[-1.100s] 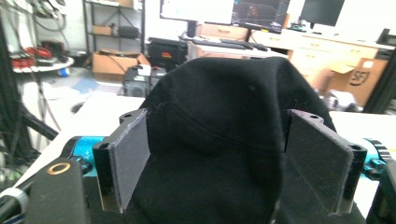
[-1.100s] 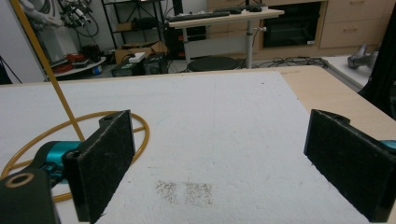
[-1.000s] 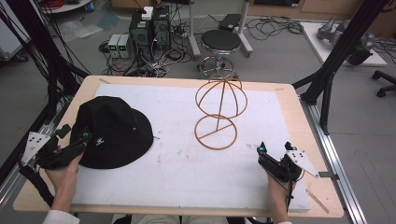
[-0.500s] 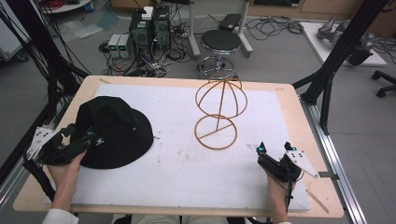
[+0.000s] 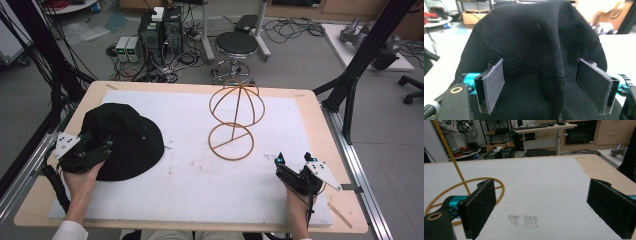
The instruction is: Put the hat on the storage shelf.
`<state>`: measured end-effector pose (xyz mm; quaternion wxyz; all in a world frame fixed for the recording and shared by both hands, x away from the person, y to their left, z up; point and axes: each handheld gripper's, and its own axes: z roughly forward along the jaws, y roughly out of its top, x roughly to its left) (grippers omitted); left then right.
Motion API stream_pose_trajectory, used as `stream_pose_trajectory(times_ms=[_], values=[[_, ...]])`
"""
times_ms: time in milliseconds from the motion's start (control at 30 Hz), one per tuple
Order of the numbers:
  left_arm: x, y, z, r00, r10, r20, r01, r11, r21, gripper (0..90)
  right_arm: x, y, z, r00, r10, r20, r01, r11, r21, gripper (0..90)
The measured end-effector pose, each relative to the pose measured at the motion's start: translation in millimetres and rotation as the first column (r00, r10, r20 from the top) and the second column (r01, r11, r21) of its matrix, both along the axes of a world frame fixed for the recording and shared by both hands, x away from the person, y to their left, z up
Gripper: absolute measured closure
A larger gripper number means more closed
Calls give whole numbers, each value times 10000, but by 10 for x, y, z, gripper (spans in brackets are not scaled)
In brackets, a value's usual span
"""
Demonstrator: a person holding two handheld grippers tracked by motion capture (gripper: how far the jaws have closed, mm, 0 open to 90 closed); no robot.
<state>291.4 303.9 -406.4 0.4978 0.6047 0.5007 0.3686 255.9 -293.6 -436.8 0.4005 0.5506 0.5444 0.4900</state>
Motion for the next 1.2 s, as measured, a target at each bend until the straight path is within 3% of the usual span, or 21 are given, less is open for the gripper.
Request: stream_pose_trajectory(times_ms=[267, 600, 633, 700, 767, 900, 1067, 1200], values=[[33, -72, -96, 9981, 442, -437, -423, 9981, 441, 284, 2, 1, -2, 10000, 3, -32, -4, 10000, -25, 79], [38, -146, -123, 9965, 840, 33, -840, 9945, 621, 422, 17, 8, -11, 9998, 22, -178, -25, 9999, -144, 79], [34, -176, -121, 9963, 847, 140, -856, 9925, 874, 545, 12, 12, -10, 9998, 7, -205, -9, 9999, -143, 80], [33, -184, -119, 9962, 852, 205, -867, 9920, 922, 628, 10, 15, -10, 9998, 30, -191, -34, 9998, -206, 80], [24, -184, -109, 9960, 843, 308, -867, 9923, 885, 704, 11, 18, -10, 9998, 22, -193, -26, 9998, -211, 80], [23, -134, -101, 9977, 666, 106, -668, 9976, 185, 827, 6, 28, -8, 9997, 54, -233, -62, 9995, -311, 80], [28, -80, -97, 9986, 519, -66, -522, 9977, -438, 859, 2, 29, -8, 9997, 63, -229, -70, 9994, -330, 80], [19, -40, -109, 9997, -43, 245, 49, 9997, -224, 862, 2, 32, -7, 9997, 68, -217, -75, 9994, -335, 79]])
